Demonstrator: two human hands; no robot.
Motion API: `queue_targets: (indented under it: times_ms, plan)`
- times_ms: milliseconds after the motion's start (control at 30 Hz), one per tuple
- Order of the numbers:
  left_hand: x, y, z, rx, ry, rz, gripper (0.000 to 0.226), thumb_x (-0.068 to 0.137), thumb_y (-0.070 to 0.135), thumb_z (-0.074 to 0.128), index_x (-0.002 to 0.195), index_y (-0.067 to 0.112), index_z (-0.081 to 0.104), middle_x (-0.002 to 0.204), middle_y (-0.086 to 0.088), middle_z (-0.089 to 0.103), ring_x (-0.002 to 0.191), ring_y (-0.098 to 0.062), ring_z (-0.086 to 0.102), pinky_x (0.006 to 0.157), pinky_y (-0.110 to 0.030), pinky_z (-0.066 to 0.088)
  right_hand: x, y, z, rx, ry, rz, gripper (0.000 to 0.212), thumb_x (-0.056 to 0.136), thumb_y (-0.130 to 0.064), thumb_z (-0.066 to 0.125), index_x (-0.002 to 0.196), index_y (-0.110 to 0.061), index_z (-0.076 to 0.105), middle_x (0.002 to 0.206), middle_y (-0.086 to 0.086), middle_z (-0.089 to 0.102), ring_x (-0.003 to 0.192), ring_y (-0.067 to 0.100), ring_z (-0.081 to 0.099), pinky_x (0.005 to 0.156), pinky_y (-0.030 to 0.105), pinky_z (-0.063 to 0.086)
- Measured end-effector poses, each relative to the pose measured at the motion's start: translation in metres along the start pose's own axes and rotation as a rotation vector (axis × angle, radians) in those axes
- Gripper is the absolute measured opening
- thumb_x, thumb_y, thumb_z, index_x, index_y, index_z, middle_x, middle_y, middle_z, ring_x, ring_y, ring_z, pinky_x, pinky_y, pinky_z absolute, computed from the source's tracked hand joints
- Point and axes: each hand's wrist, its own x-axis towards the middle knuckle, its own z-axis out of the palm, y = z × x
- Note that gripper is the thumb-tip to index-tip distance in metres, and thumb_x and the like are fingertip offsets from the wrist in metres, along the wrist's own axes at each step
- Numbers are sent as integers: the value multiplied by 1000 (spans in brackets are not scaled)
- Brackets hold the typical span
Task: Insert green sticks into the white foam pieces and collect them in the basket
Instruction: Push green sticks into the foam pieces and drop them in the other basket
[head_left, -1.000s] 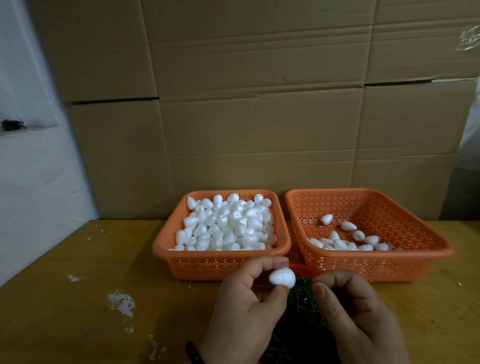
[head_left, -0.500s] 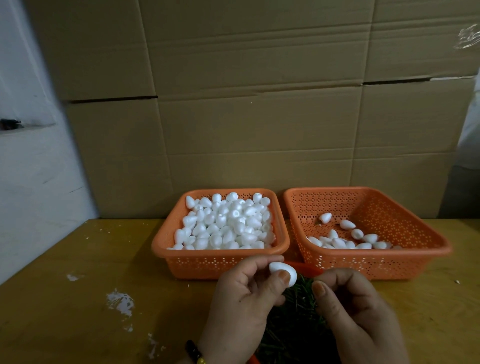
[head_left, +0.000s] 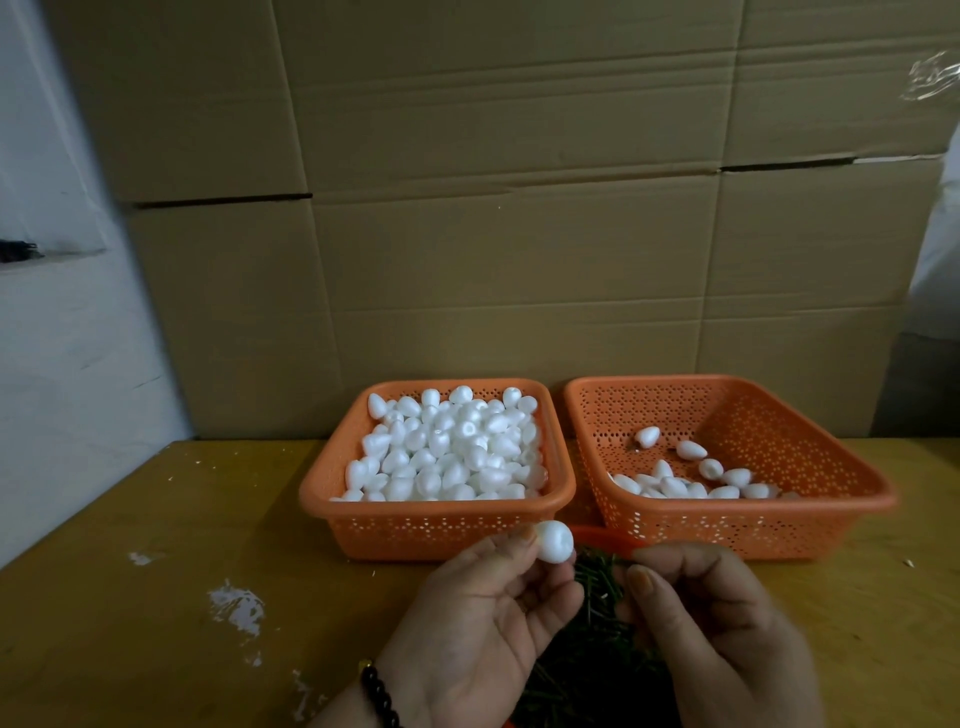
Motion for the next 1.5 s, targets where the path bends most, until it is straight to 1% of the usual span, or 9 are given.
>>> queue_targets:
  times_ms: [100, 200, 367, 567, 667, 1100, 1167, 1300, 1500]
  plan:
    - [2, -2, -1, -33, 27, -35, 31, 73, 7, 67, 102, -6, 67, 88, -23, 69, 65, -23, 69, 54, -31, 57, 1, 1, 0, -9, -22, 20, 17, 71, -10, 70, 75, -26, 71, 71, 6, 72, 59, 12, 68, 53, 19, 52]
    - [2, -2, 0, -65, 46, -64, 25, 71, 8, 68, 90, -7, 71, 84, -24, 69, 61, -23, 69, 51, -30, 57, 1, 0, -1, -32, -51, 32, 17, 68, -19, 68, 79, -31, 71, 72, 2, 73, 62, 11, 69, 56, 20, 54]
    - [2, -4, 1, -45, 65, -62, 36, 70, 10, 68, 101, -7, 66, 83, -24, 68, 59, -22, 67, 50, -30, 57, 2, 2, 0, -45, -39, 26, 19, 65, -24, 67, 81, -34, 71, 72, 2, 73, 61, 12, 69, 57, 20, 54]
    - [1, -7, 4, 17, 61, -1, 23, 69, 10, 68, 89, -1, 70, 79, -21, 68, 57, -20, 65, 49, -29, 56, 1, 5, -2, -96, -44, -6, 17, 65, -28, 69, 79, -37, 71, 68, -2, 72, 59, 6, 67, 56, 16, 52]
    - [0, -7, 5, 47, 70, 32, 24, 69, 11, 68, 91, 1, 69, 78, -18, 68, 57, -18, 65, 49, -28, 55, 1, 6, -3, -107, -60, -18, 18, 65, -27, 70, 79, -37, 71, 68, -4, 72, 59, 4, 66, 56, 11, 50]
    - [0, -12, 8, 113, 89, 103, 35, 64, 10, 69, 98, 1, 64, 75, -16, 69, 55, -17, 64, 48, -28, 55, 2, 8, -5, -156, -72, -28, 17, 64, -31, 69, 79, -38, 70, 70, -11, 72, 65, 3, 67, 60, 14, 51]
    - [0, -14, 8, 125, 88, 105, 35, 62, 10, 70, 96, 2, 64, 75, -16, 69, 54, -17, 63, 48, -27, 55, 2, 9, -5, -173, -76, -30, 18, 66, -28, 71, 80, -39, 70, 71, -12, 72, 66, 3, 67, 61, 15, 52]
    - [0, -15, 7, 139, 79, 108, 34, 61, 11, 71, 93, 2, 65, 75, -16, 70, 54, -17, 64, 49, -27, 54, 1, 12, -7, -243, -90, -31, 34, 70, -7, 78, 80, -38, 70, 70, -13, 72, 66, 1, 68, 62, 17, 52]
    - [0, -16, 6, 149, 78, 107, 36, 61, 11, 72, 95, 2, 64, 76, -16, 71, 56, -18, 64, 49, -28, 54, 1, 11, -7, -241, -100, -11, 35, 70, -6, 78, 81, -38, 70, 71, -13, 72, 66, 1, 68, 61, 16, 52]
